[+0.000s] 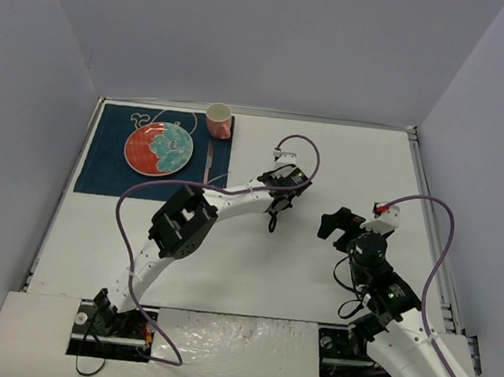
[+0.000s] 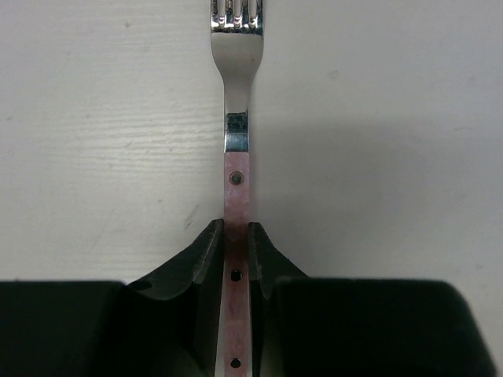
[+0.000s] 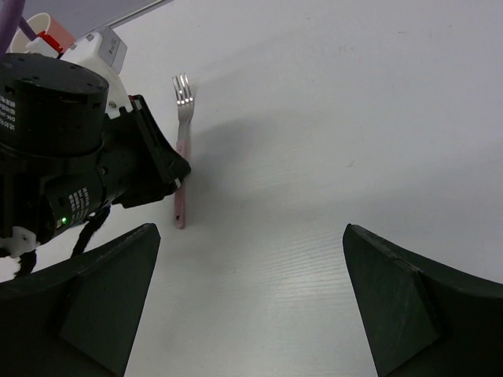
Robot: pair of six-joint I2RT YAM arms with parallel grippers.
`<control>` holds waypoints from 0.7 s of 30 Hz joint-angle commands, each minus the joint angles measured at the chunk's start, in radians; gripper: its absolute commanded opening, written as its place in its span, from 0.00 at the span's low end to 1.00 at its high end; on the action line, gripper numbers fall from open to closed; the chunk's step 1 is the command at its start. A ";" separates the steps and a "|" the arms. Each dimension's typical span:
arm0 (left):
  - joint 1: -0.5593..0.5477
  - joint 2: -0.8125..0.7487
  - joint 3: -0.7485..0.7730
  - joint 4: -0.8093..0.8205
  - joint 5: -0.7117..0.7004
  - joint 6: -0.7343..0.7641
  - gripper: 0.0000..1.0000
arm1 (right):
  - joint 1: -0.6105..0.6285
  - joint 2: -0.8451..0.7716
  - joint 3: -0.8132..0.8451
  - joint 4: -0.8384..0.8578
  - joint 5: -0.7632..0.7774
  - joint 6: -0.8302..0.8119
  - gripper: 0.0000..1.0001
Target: Set the dinner table for one person
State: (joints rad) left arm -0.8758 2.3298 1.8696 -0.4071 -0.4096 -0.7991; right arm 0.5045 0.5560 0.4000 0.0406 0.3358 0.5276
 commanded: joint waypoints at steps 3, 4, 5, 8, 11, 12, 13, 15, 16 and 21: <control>0.037 -0.322 -0.169 0.007 -0.050 0.186 0.00 | 0.000 0.013 0.028 0.047 0.036 -0.019 1.00; 0.055 -0.364 -0.192 0.004 -0.041 0.217 0.00 | 0.000 0.016 0.033 0.048 0.033 -0.025 1.00; 0.076 -0.420 -0.230 0.007 -0.027 0.259 0.00 | 0.000 0.018 0.037 0.048 0.032 -0.030 1.00; 0.159 -0.548 -0.315 0.019 0.020 0.358 0.00 | 0.000 0.022 0.049 0.047 0.026 -0.045 1.00; 0.266 -0.684 -0.434 0.022 0.093 0.460 0.00 | 0.000 0.022 0.056 0.048 0.023 -0.057 1.00; 0.312 -0.724 -0.467 0.022 0.114 0.492 0.00 | 0.000 0.021 0.057 0.048 0.022 -0.061 1.00; 0.358 -0.764 -0.499 0.022 0.136 0.524 0.00 | 0.000 0.021 0.057 0.048 0.020 -0.064 1.00; 0.442 -0.826 -0.554 0.049 0.193 0.599 0.00 | -0.001 0.026 0.062 0.052 0.020 -0.080 1.00; 0.488 -0.856 -0.584 0.068 0.221 0.645 0.00 | 0.000 0.030 0.065 0.054 0.018 -0.092 1.00; 0.748 -0.930 -0.641 0.078 0.297 0.781 0.00 | -0.001 0.049 0.076 0.064 -0.008 -0.123 1.00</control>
State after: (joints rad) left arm -0.2705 1.4584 1.2383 -0.3669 -0.2146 -0.2074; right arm 0.5045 0.5789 0.4198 0.0413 0.3349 0.4493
